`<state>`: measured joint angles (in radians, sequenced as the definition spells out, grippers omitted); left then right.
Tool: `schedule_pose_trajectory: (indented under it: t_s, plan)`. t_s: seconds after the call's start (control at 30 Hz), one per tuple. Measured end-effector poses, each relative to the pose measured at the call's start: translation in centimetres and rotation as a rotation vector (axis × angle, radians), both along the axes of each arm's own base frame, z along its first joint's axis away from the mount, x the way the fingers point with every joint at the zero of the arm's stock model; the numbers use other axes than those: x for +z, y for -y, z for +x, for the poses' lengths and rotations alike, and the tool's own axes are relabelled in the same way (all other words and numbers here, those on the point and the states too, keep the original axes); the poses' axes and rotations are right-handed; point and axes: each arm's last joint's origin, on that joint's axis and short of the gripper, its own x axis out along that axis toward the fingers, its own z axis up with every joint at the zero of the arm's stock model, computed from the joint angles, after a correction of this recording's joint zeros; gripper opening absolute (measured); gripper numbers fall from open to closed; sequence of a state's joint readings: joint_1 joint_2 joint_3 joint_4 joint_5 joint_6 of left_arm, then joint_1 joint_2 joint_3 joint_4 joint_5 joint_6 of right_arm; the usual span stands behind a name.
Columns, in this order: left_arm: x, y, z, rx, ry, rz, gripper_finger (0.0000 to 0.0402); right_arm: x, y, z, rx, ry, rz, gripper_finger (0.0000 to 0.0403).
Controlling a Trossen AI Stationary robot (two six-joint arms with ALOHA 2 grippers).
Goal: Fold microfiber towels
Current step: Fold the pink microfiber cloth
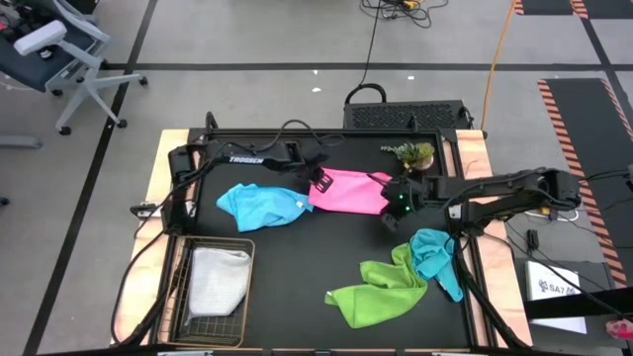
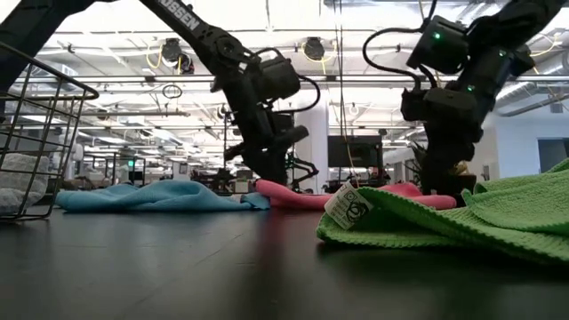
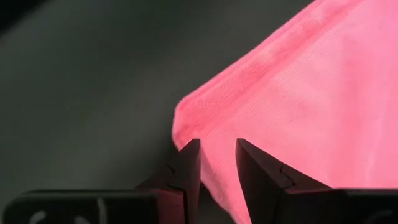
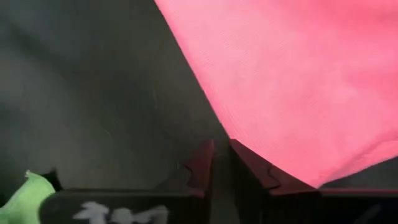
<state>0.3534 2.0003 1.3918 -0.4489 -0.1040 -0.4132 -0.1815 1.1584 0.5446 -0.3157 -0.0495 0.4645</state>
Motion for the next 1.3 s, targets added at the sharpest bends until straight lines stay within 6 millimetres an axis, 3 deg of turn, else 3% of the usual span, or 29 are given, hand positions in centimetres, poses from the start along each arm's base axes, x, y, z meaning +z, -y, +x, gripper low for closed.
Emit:
schedule_pose_trajectory:
  t_s: [0.3,0.83,1.3]
  plan:
    - [-0.3,-0.5,0.2,-0.037,0.005,0.026,0.0101,-0.3,0.0,-0.1,-0.037,-0.009,-0.035,0.0003]
    - [-1.6,-1.1,-0.1,-0.062,-0.057,0.028,0.0101,-0.4,0.1,-0.3,-0.065,-0.025,-0.078,0.0]
    - [-2.1,-2.8,-0.6,-0.022,-0.086,0.086,0.0102,-3.1,-0.2,-2.3,-0.127,-0.11,-0.021,0.0]
